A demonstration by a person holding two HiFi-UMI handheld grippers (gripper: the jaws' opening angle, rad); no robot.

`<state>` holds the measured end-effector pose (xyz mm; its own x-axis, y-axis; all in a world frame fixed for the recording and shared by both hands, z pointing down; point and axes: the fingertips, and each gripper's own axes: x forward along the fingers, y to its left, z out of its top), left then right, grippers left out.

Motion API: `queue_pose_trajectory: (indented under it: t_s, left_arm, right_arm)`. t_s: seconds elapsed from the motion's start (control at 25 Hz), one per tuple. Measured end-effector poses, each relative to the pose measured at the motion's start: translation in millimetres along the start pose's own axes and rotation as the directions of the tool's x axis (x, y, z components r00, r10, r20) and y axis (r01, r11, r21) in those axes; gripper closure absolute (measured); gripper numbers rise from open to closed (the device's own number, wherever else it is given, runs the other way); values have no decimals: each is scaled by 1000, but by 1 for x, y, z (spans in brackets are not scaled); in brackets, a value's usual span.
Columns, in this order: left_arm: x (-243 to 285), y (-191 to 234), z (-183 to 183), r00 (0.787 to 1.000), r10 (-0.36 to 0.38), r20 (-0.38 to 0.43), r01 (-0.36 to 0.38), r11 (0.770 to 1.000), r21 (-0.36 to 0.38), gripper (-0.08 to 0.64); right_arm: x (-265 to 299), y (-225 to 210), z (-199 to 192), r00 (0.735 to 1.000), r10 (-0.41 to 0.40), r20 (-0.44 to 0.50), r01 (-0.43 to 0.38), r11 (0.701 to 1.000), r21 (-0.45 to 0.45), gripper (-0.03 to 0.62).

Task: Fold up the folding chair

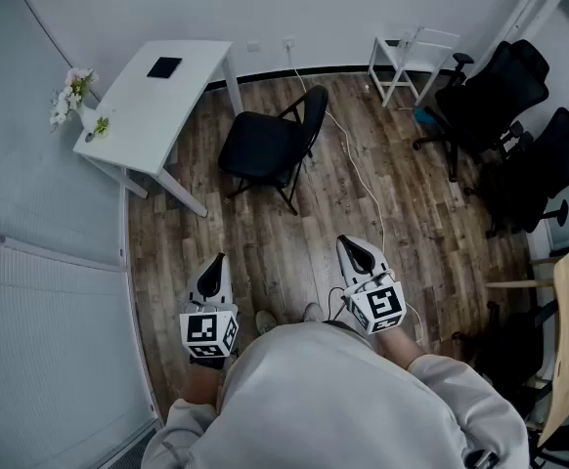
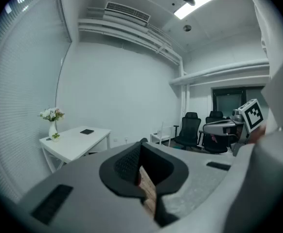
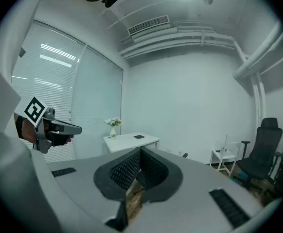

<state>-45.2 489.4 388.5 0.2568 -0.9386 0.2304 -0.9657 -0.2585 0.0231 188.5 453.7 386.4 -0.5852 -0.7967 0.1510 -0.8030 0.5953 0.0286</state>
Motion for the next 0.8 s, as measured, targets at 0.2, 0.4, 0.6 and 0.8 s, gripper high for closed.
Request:
queue_pose_trajectory:
  t_s: [0.2, 0.4, 0.6, 0.8]
  left_arm:
    - [3, 1, 2, 1000, -4, 2, 4, 1000, 1, 551]
    - [7, -1, 0, 1000, -6, 1, 6, 1000, 6, 551]
    - [10, -3, 4, 999, -22, 25, 22, 1000, -5, 456]
    - [11, -2, 10, 999, -10, 53, 11, 1000, -19, 218]
  right_arm:
    - [0, 1, 1, 1000, 1, 1, -1, 1000, -5, 577]
    - [-2, -1, -1, 1000, -8, 3, 9, 1000, -7, 577]
    - [-4, -10, 3, 999, -33, 37, 33, 999, -5, 575]
    - [-9, -26, 6, 996, -55, 67, 55, 998, -8, 222]
